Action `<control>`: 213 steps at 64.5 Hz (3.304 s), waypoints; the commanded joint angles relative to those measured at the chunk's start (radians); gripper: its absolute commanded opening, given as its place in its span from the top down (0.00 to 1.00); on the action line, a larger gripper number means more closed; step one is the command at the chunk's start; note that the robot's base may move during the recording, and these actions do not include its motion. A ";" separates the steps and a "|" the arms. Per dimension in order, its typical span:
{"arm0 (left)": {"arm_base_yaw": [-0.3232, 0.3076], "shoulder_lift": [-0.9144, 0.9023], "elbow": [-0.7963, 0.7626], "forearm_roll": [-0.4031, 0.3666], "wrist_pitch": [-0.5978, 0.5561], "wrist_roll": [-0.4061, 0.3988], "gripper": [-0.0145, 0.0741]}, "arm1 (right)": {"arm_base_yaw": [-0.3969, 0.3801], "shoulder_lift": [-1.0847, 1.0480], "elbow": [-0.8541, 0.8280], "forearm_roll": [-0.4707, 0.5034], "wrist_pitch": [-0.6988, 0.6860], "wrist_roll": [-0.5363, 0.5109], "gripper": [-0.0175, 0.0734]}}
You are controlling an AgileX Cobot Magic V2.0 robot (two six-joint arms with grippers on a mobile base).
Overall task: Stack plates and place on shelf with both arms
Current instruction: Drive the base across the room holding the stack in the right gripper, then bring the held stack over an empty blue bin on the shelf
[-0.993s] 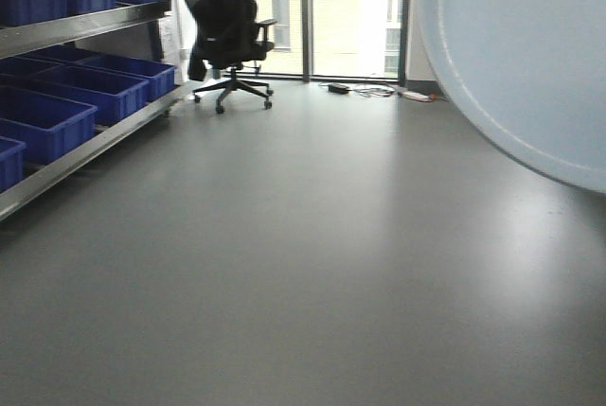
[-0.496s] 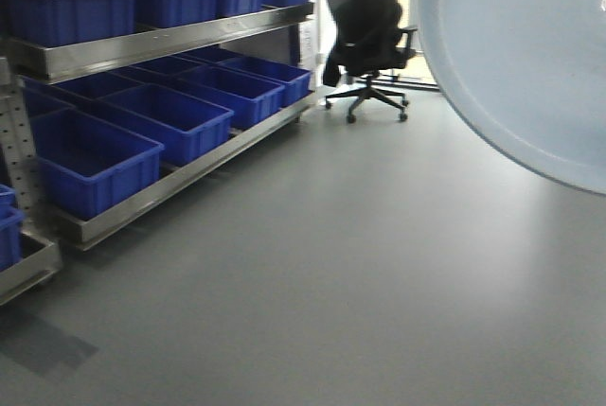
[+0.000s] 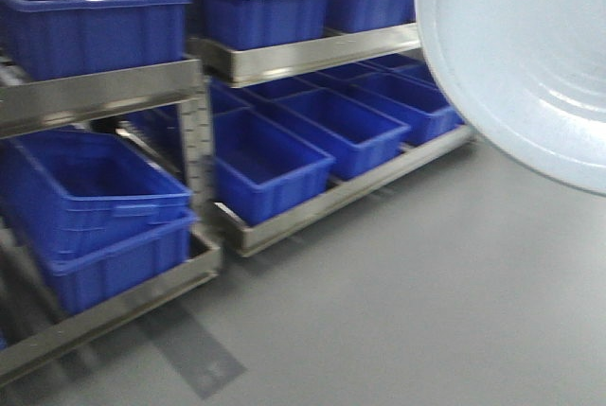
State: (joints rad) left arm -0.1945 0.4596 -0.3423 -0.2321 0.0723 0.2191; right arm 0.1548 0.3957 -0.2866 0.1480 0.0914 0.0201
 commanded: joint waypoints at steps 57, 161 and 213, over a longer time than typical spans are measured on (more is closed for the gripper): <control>0.001 0.005 -0.029 -0.009 -0.086 -0.004 0.74 | -0.004 0.001 -0.033 -0.002 -0.103 0.001 0.75; 0.001 0.005 -0.029 -0.009 -0.086 -0.004 0.74 | -0.004 0.001 -0.033 -0.002 -0.103 0.001 0.75; 0.001 0.015 -0.029 -0.009 -0.086 -0.004 0.74 | 0.001 0.001 -0.054 0.015 -0.108 0.001 0.75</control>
State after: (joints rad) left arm -0.1945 0.4647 -0.3423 -0.2321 0.0723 0.2191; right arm 0.1548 0.3957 -0.2866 0.1544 0.0914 0.0201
